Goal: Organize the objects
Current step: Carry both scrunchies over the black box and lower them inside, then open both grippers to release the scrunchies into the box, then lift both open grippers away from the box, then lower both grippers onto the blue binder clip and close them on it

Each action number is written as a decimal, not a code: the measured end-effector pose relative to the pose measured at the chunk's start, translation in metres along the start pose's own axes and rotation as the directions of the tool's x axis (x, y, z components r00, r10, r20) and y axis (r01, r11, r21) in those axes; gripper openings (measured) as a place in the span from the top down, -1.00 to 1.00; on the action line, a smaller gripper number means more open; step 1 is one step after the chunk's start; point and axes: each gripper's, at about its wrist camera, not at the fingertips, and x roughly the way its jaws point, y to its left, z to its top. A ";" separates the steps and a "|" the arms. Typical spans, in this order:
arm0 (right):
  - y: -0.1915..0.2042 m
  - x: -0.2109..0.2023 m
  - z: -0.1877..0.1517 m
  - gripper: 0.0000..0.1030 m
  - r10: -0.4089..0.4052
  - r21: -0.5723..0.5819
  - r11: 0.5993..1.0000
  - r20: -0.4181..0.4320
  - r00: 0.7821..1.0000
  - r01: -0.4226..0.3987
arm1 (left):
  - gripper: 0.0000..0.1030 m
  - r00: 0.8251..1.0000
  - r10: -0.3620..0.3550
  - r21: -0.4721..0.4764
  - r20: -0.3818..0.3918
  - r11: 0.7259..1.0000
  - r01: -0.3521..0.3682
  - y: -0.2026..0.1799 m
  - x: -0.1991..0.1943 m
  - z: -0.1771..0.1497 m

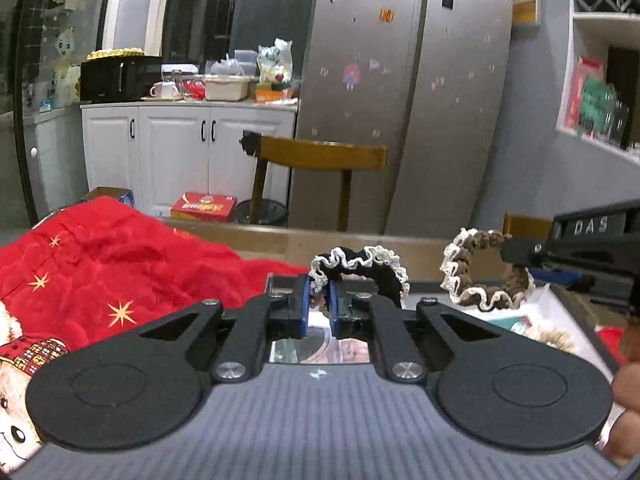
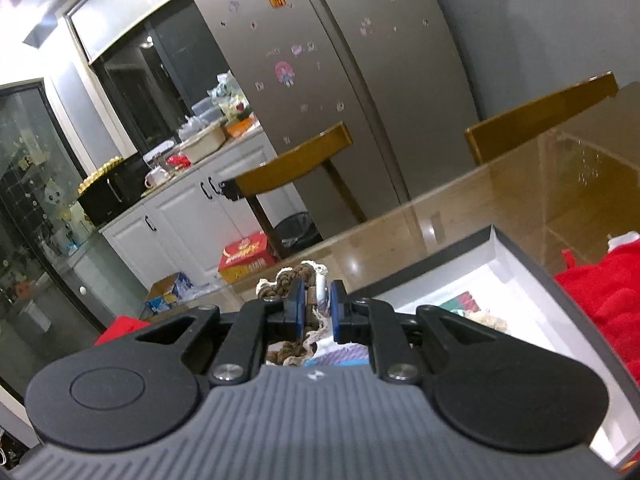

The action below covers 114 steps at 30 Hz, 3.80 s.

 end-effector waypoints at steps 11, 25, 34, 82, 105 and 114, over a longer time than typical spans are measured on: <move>0.002 0.016 -0.022 0.68 0.013 -0.005 1.000 -0.103 0.995 -0.014 | 0.77 0.995 0.082 0.057 -0.050 0.995 -0.079 -0.005 0.006 -0.012; -0.002 0.024 -0.025 0.67 0.017 0.006 1.000 -0.157 0.987 -0.016 | 0.77 0.984 0.135 0.087 -0.112 0.988 -0.126 -0.004 0.015 -0.021; -0.002 0.025 -0.025 0.67 0.014 0.004 1.000 -0.157 0.988 -0.014 | 0.77 0.983 0.141 0.102 -0.120 0.986 -0.129 -0.008 0.017 -0.025; 0.014 -0.203 -0.027 -0.70 0.100 -0.102 0.991 0.147 0.984 -0.085 | -0.64 0.988 -0.151 0.031 0.041 0.988 0.150 0.029 -0.200 -0.006; -0.034 -0.148 -0.123 -0.59 0.101 -0.084 0.990 -0.161 0.982 -0.115 | -0.65 0.987 -0.029 0.160 -0.156 0.986 0.054 0.013 -0.125 -0.126; -0.031 -0.135 -0.136 -0.47 0.054 -0.123 0.989 -0.217 0.975 -0.082 | -0.64 0.977 -0.016 0.116 -0.214 0.992 0.042 0.021 -0.105 -0.130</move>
